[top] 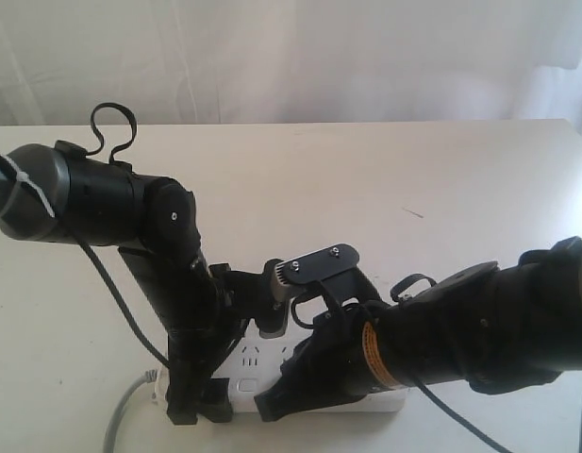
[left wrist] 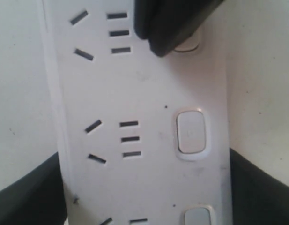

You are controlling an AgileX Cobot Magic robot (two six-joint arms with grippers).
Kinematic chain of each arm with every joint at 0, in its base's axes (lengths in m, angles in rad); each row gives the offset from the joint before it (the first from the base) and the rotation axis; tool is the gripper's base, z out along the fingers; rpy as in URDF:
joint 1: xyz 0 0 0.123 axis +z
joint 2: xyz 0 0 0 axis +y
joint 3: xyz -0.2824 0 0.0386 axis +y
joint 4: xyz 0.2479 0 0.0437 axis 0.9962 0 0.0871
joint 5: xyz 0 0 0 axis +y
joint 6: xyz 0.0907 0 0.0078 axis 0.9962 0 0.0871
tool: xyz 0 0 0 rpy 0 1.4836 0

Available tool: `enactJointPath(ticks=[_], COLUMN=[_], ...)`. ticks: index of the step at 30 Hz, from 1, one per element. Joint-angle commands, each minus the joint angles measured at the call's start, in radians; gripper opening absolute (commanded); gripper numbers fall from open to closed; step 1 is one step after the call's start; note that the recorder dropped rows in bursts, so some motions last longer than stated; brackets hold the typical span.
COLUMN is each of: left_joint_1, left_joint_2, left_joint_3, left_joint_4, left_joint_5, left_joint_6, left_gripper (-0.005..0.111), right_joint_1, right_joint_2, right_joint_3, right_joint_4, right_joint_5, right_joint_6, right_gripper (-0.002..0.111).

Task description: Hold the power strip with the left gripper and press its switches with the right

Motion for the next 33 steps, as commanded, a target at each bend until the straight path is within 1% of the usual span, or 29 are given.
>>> enactJointPath(ticks=[1, 6, 10, 14, 18, 22, 26, 33], left_joint_1=[0.000, 0.000, 0.000, 0.000, 0.000, 0.000, 0.000, 0.000], left_joint_2=[0.004, 0.004, 0.004, 0.004, 0.004, 0.004, 0.004, 0.004], left_joint_3=[0.007, 0.007, 0.007, 0.007, 0.007, 0.007, 0.007, 0.007], left_joint_4=[-0.007, -0.007, -0.007, -0.007, -0.007, -0.005, 0.000, 0.000], left_joint_5=[0.047, 0.047, 0.047, 0.049, 0.049, 0.049, 0.049, 0.051], left_joint_6=[-0.016, -0.016, -0.016, -0.016, -0.016, -0.016, -0.016, -0.016], left_gripper=[0.000, 0.000, 0.000, 0.000, 0.000, 0.000, 0.000, 0.000], right_joint_1=[0.005, 0.042, 0.075, 0.076, 0.076, 0.076, 0.076, 0.076], right_joint_2=[0.020, 0.037, 0.098, 0.156, 0.151, 0.081, -0.037, -0.257], right_joint_3=[0.007, 0.007, 0.007, 0.007, 0.007, 0.007, 0.009, 0.080], right_joint_4=[-0.012, -0.014, -0.014, -0.011, -0.011, -0.015, -0.018, -0.018], right_joint_5=[-0.016, 0.018, 0.046, 0.056, 0.035, -0.018, -0.025, 0.121], right_joint_6=[0.003, 0.003, 0.003, 0.005, 0.005, 0.005, 0.007, 0.035], right_gripper=[0.000, 0.000, 0.000, 0.000, 0.000, 0.000, 0.000, 0.000])
